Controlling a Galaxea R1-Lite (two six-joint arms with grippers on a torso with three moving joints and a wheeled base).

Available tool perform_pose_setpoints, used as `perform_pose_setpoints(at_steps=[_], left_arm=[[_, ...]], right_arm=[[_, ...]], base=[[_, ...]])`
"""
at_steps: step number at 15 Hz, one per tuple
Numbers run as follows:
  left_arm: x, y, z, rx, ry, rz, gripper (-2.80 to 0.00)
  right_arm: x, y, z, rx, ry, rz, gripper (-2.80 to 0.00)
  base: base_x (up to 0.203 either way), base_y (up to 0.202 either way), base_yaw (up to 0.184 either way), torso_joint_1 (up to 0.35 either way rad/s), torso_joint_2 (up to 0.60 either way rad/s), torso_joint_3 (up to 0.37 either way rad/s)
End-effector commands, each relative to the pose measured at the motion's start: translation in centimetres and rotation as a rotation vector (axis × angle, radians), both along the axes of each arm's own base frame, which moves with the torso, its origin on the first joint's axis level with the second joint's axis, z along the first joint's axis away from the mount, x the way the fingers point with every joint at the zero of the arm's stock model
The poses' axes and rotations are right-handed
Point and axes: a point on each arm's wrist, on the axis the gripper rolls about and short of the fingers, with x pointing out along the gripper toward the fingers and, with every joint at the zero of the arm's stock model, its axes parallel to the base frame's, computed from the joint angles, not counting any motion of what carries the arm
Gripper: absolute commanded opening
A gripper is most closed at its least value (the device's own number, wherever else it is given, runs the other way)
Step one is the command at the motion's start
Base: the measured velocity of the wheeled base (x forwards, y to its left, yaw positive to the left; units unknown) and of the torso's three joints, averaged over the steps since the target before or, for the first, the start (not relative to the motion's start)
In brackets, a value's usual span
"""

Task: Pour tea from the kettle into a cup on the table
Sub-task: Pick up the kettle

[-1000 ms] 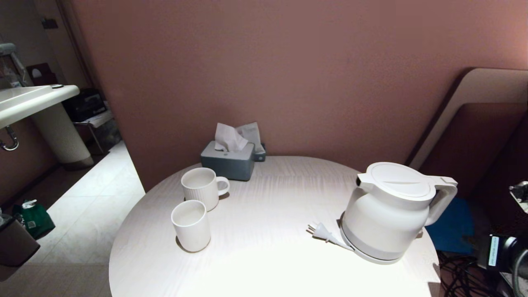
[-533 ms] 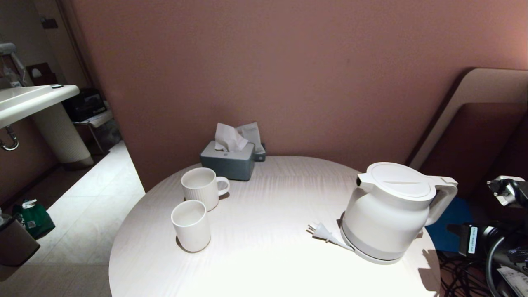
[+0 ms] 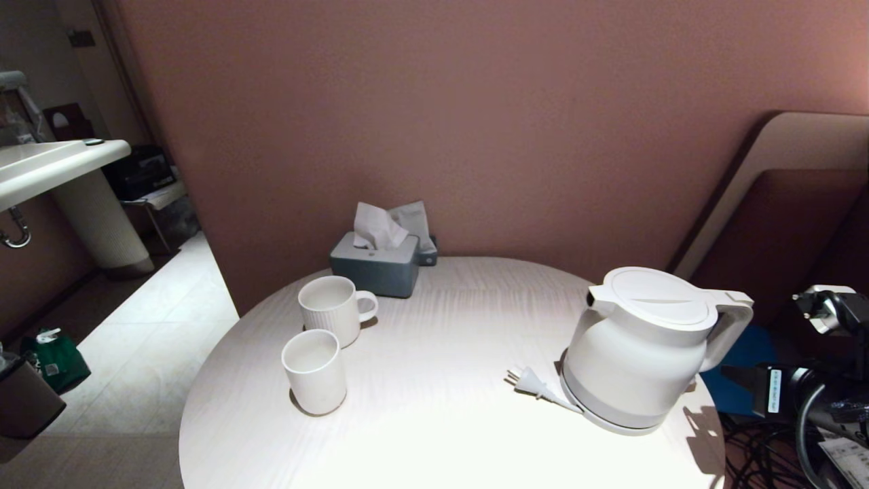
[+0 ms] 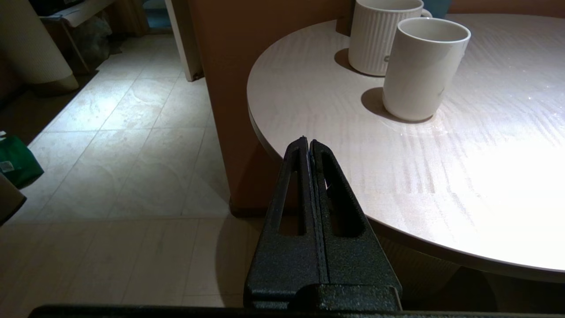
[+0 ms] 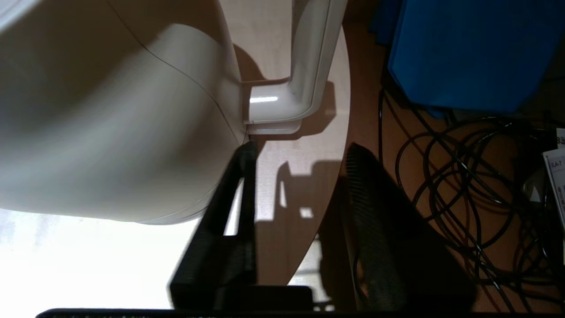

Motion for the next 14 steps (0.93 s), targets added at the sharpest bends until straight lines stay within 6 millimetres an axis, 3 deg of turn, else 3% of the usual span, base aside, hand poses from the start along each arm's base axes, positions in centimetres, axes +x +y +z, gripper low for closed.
perform_pose_setpoints(at_steps=[1, 8, 14], left_arm=[[0.0, 0.0, 0.0, 0.000, 0.001, 0.000, -2.80], [0.0, 0.0, 0.0, 0.000, 0.001, 0.000, -2.80], [0.0, 0.0, 0.0, 0.000, 0.001, 0.000, -2.80]], right_arm=[[0.1, 0.0, 0.1, -0.001, -0.006, -0.002, 0.00], [2.3, -2.0, -1.1, -0.061, 0.041, -0.075, 0.00], [4.0, -2.2, -1.1, -0.057, 0.021, -0.070, 0.00]], base=[[0.000, 0.000, 0.000, 0.000, 0.00, 0.000], [0.000, 0.000, 0.000, 0.000, 0.00, 0.000], [0.000, 0.000, 0.000, 0.000, 0.00, 0.000]])
